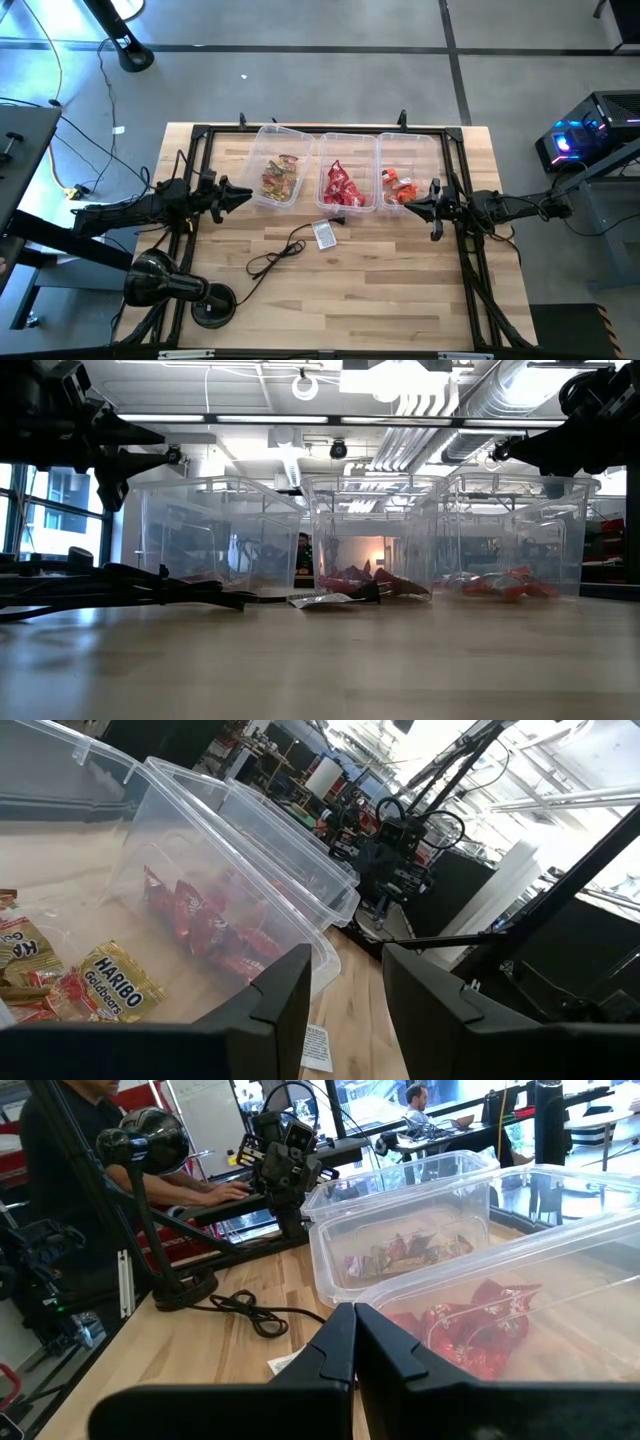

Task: Sort candy
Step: Return to Home Position

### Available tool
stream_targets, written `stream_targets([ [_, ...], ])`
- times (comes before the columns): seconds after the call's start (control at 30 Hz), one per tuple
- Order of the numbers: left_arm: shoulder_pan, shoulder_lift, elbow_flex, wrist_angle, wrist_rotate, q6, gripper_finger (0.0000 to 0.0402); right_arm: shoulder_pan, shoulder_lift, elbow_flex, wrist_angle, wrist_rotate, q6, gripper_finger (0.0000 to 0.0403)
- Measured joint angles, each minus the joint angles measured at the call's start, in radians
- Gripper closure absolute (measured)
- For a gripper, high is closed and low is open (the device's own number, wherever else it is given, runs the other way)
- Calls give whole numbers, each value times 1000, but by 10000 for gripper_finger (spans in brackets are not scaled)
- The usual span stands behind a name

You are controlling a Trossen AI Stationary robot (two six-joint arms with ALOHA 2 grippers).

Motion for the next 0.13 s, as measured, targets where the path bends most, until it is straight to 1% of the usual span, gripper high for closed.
stream_targets([
  [0.13,0,0,0,0,0,0,282,0,0,0,0,0,0,402],
])
